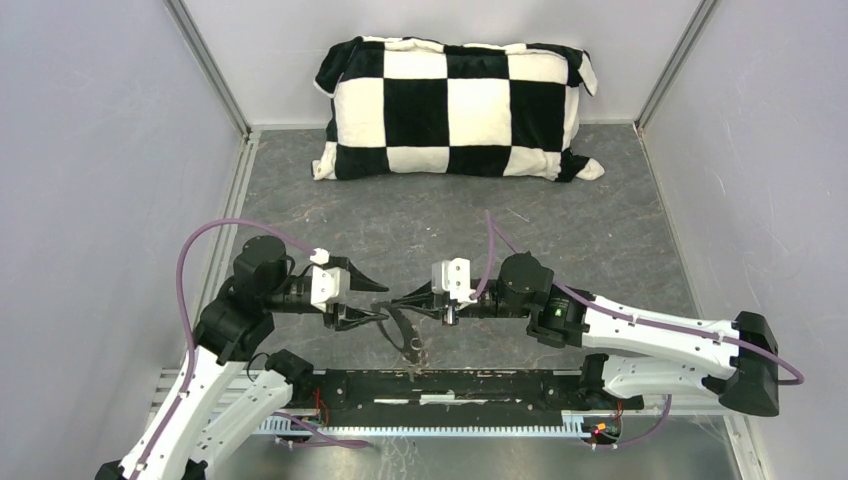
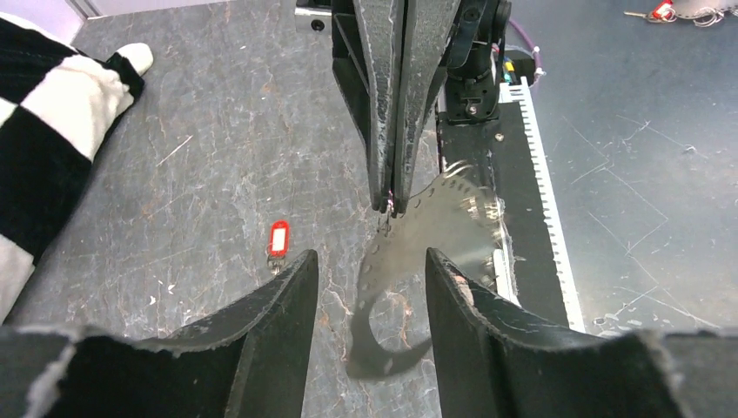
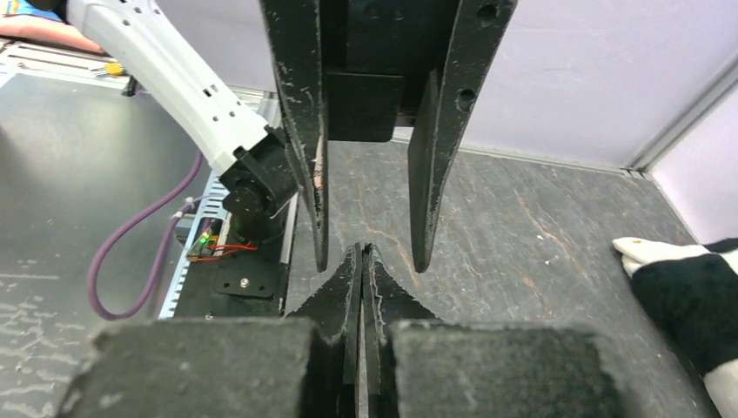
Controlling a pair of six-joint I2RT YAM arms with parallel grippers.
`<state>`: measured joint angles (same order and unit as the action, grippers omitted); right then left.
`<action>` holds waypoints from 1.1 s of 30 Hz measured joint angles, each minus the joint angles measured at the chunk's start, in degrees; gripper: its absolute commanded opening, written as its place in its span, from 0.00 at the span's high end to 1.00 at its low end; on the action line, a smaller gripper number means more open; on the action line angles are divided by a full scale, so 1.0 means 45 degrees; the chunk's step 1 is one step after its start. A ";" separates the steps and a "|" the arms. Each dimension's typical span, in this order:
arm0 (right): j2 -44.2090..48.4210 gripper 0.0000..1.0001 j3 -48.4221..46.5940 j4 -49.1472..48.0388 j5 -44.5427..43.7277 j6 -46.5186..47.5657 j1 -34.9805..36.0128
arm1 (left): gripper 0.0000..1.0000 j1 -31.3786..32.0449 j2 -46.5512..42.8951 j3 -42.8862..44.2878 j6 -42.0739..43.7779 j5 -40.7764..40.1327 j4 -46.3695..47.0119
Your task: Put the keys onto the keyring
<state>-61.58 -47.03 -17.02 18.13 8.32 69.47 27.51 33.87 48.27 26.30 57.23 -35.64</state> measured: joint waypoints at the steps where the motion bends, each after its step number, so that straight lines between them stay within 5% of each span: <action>1: -0.0015 1.00 0.0000 0.0034 0.0180 0.0029 0.0000 | 0.46 0.0000 -0.0039 0.0000 -0.0024 0.0068 0.0029; 11: -0.0505 1.00 -0.0146 0.0097 0.1219 0.0039 0.0000 | 0.54 0.0000 -0.0461 -0.0267 -0.0219 0.0763 0.0180; 18: -0.0763 1.00 -0.0364 0.0087 0.1549 0.0024 -0.0010 | 0.75 0.0000 -0.0452 -0.0408 -0.0233 0.1112 0.0243; 23: -0.0845 1.00 -0.0364 0.0019 0.1676 -0.0024 -0.0010 | 0.79 0.0000 -0.0457 -0.0437 -0.0257 0.1423 0.0233; 27: -0.0879 1.00 -0.0364 -0.0005 0.1753 -0.0165 -0.0024 | 0.98 0.0000 -0.0452 -0.0461 -0.0233 0.1574 0.0063; 29: -0.0879 1.00 -0.0364 0.0000 0.1749 -0.0214 -0.0024 | 0.95 -0.0010 -0.0452 -0.0461 -0.0063 0.1681 -0.0170; 31: -0.0884 1.00 -0.0364 0.0029 0.1744 -0.0296 -0.0024 | 0.69 0.0000 -0.0452 -0.0461 0.0126 0.1749 -0.0330; 33: -0.0884 1.00 -0.0364 0.0044 0.1719 -0.0321 -0.0005 | 0.64 0.0000 -0.0447 -0.0461 0.0248 0.1807 -0.0466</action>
<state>-65.56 -48.66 -16.82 25.87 6.87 69.45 27.51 31.86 46.19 27.42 65.36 -37.74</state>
